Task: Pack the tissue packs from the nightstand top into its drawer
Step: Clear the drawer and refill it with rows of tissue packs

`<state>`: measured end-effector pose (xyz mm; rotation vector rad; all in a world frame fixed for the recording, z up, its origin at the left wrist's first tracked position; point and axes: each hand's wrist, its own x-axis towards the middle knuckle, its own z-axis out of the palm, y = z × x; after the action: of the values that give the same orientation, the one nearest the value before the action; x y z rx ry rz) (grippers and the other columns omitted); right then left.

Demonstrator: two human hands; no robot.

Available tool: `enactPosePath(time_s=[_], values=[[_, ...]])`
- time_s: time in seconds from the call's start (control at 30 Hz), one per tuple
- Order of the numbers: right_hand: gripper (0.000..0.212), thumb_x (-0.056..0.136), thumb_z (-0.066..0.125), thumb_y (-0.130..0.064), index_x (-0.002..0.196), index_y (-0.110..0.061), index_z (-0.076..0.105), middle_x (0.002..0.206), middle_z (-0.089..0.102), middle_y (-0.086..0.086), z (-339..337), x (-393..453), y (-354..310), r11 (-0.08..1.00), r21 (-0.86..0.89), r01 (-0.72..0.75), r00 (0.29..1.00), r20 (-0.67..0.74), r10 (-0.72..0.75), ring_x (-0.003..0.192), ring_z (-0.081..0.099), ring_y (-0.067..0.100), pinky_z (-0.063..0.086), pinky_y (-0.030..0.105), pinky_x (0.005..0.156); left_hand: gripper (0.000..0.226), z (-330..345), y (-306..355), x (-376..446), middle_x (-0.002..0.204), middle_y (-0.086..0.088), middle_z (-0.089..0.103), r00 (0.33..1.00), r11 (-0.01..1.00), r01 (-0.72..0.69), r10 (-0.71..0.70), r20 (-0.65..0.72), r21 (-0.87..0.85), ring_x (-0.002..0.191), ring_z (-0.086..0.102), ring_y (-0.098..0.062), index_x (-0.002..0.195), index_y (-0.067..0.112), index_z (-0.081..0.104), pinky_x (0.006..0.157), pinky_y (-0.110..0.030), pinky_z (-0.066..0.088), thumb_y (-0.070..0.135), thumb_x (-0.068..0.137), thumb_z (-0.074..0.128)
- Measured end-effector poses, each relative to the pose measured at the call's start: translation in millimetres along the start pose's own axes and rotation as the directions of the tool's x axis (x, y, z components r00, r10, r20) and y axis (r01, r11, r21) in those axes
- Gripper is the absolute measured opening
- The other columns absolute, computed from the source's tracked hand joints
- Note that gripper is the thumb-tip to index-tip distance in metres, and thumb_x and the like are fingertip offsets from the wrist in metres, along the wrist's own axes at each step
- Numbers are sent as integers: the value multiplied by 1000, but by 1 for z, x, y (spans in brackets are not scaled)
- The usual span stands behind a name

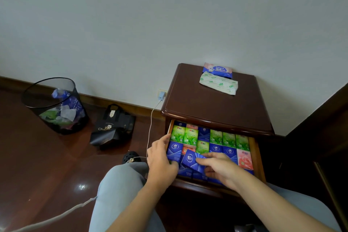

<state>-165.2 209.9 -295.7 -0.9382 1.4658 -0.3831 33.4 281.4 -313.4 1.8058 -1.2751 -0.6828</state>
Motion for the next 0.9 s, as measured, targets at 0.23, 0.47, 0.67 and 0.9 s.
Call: enactPosePath(time_s=[0.23,0.47,0.67,0.9], values=[[29,94,65,11,114,-5,52,97,71,21,26,-5,12,968,238,-74,995,-50,88,79,71,31,62,42,75,59,17,1,11,145,1,40,987,976,161,-163,2,148,123,39,-11,152,25,36,88,-30,52,12,97,54],[11,97,59,10,94,1,63,109,72,27,51,4,13,903,429,-36,982,-151,111,92,74,35,60,36,77,67,15,4,12,143,-2,42,969,947,208,-233,79,247,130,47,-21,155,21,29,100,-45,54,14,95,58],[13,91,71,6,90,-6,65,97,74,18,57,15,22,952,306,12,967,-245,67,79,78,31,64,33,73,73,14,4,10,140,1,42,970,947,198,-227,89,254,127,47,-19,155,24,29,96,-40,54,10,89,58],[55,72,94,-25,117,-19,63,100,71,-3,44,12,28,966,-242,92,962,-230,-149,92,73,18,62,43,89,74,12,6,9,140,3,42,968,949,205,-233,91,240,125,48,-19,152,26,30,96,-41,54,10,86,59]])
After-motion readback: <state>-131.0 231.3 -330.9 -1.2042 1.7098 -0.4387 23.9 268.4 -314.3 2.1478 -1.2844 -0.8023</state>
